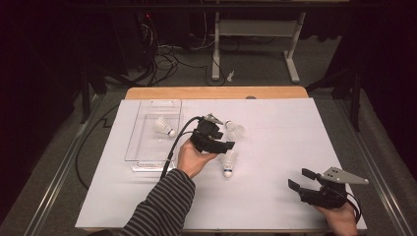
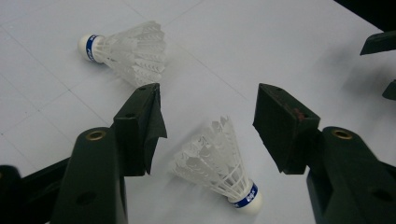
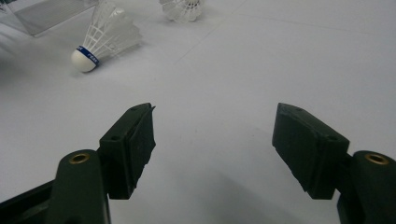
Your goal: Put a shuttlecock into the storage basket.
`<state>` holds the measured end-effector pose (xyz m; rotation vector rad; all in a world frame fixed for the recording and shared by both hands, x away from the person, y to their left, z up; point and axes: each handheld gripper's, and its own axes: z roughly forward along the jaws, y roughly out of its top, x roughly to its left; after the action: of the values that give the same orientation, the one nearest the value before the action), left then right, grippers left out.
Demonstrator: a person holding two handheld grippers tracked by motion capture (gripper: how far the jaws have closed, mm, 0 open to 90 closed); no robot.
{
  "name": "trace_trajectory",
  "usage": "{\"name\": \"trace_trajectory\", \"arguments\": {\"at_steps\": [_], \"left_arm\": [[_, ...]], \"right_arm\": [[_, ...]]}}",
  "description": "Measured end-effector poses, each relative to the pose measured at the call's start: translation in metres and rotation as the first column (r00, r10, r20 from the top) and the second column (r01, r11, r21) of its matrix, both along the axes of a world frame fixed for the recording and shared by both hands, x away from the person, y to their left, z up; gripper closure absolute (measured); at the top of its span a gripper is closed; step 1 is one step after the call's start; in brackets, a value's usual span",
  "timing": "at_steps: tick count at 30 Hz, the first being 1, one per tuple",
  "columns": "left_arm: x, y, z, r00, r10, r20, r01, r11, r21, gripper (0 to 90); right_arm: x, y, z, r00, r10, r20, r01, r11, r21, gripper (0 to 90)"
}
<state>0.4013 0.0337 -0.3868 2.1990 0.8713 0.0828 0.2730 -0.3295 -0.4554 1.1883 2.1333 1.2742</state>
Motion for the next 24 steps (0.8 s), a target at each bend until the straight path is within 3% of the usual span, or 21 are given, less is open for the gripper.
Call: {"name": "trace_trajectory", "arguments": {"at_steps": [14, 24], "left_arm": [[0.009, -0.011, -0.010, 0.9956, -0.031, -0.089, 0.038, 0.9962, 0.078, 45.8], [0.010, -0.014, -0.015, 0.9910, -0.053, -0.123, 0.067, 0.9916, 0.111, 49.2]], "right_arm": [[0.000, 0.000, 0.000, 1.0000, -0.001, 0.000, 0.001, 1.000, 0.002, 30.3], [0.000, 0.000, 0.000, 1.0000, 0.001, 0.002, -0.001, 1.000, -0.001, 30.3]]}}
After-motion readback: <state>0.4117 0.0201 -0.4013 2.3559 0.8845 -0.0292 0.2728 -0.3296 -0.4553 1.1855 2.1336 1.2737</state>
